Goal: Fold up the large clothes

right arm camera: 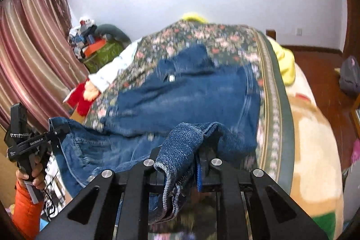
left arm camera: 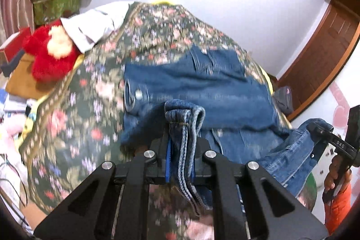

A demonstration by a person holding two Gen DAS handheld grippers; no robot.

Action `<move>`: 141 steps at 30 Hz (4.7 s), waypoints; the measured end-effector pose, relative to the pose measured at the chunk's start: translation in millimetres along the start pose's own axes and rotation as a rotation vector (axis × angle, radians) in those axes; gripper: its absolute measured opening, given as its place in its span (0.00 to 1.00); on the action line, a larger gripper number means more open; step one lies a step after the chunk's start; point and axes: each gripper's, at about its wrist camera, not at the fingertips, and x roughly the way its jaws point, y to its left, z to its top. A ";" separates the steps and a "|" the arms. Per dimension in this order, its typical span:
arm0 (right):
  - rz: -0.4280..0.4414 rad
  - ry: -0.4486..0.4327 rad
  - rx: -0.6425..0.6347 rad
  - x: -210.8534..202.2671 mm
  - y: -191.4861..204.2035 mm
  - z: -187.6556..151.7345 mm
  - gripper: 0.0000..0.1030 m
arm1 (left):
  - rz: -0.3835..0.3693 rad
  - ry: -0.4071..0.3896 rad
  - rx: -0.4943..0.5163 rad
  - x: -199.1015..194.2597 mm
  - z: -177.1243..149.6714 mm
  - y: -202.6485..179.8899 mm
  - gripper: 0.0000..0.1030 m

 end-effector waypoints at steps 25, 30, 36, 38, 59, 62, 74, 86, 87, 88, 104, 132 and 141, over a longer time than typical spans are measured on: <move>-0.229 0.078 0.087 252.4 -76.4 123.0 0.14 | 0.204 0.137 -0.232 243.3 122.6 73.7 0.14; -0.201 0.098 0.102 261.9 -86.5 119.9 0.14 | 0.219 0.185 -0.203 272.7 107.8 82.4 0.19; -0.160 0.165 0.070 255.1 -87.6 123.7 0.18 | 0.227 0.216 -0.156 267.8 109.1 78.6 0.23; -0.142 0.200 0.083 248.3 -89.3 125.1 0.22 | 0.227 0.240 -0.129 262.2 110.9 77.7 0.27; -0.158 0.236 -0.022 125.0 -55.1 117.8 0.25 | 0.235 0.211 0.129 143.1 90.3 0.0 0.71; -0.140 0.268 -0.133 127.2 -27.6 90.9 0.25 | 0.189 0.266 0.130 158.6 69.5 -15.8 0.71; -0.131 0.353 -0.253 211.7 23.2 26.3 0.25 | 0.191 0.330 0.149 225.7 38.6 -48.0 0.71; -0.153 0.261 -0.179 272.6 13.6 92.1 0.25 | 0.230 0.270 0.182 257.3 89.4 -35.9 0.71; -0.178 0.239 -0.184 277.3 11.2 102.2 0.25 | 0.236 0.265 0.175 259.4 97.0 -30.6 0.71; -0.203 0.228 -0.185 281.4 8.2 110.0 0.25 | 0.250 0.261 0.164 262.1 105.9 -24.4 0.71; -0.172 0.142 -0.195 210.1 13.0 113.7 0.25 | 0.349 0.146 0.219 204.4 129.7 -15.9 0.71; -0.383 0.232 -0.482 218.6 31.6 12.1 0.81 | 0.293 0.244 0.316 241.4 13.5 -62.9 0.90; -0.362 0.241 -0.396 184.4 -6.7 19.4 0.87 | 0.344 0.216 0.345 210.5 6.5 -46.5 0.89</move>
